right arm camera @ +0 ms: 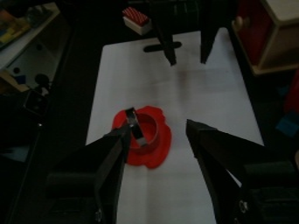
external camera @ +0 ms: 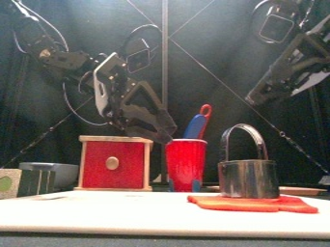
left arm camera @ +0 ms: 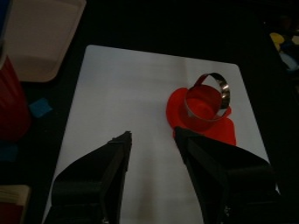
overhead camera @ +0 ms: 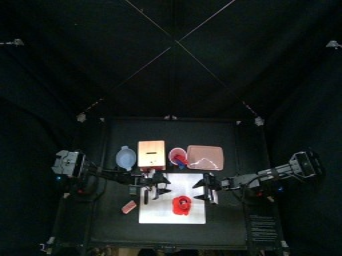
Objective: Get the cutter from the drawer then cut the dough then place the extra dough in the bowl
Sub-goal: Cut the dough
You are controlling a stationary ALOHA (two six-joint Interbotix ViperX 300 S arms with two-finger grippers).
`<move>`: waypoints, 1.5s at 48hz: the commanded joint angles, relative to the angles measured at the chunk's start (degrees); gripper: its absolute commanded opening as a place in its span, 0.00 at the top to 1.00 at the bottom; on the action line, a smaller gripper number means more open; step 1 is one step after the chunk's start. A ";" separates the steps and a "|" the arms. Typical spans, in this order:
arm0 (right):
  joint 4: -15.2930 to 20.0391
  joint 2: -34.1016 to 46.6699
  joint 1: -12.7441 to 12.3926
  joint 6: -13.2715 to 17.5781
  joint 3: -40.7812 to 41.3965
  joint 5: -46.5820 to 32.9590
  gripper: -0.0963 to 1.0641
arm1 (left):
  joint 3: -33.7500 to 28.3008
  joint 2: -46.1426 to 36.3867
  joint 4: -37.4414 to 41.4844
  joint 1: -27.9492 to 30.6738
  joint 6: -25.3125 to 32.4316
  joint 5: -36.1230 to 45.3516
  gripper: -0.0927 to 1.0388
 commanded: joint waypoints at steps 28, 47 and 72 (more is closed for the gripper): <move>5.80 11.87 8.44 0.26 1.85 -16.79 0.16 | -6.15 10.90 -18.81 -10.99 12.74 -18.72 0.19; 6.68 22.94 11.07 0.26 -3.16 -21.36 0.16 | -8.70 14.59 -25.75 -14.06 14.59 -21.36 0.20; 8.00 27.51 12.30 0.26 -5.71 -21.36 0.17 | -11.07 16.35 -28.21 -14.06 17.40 -21.62 0.21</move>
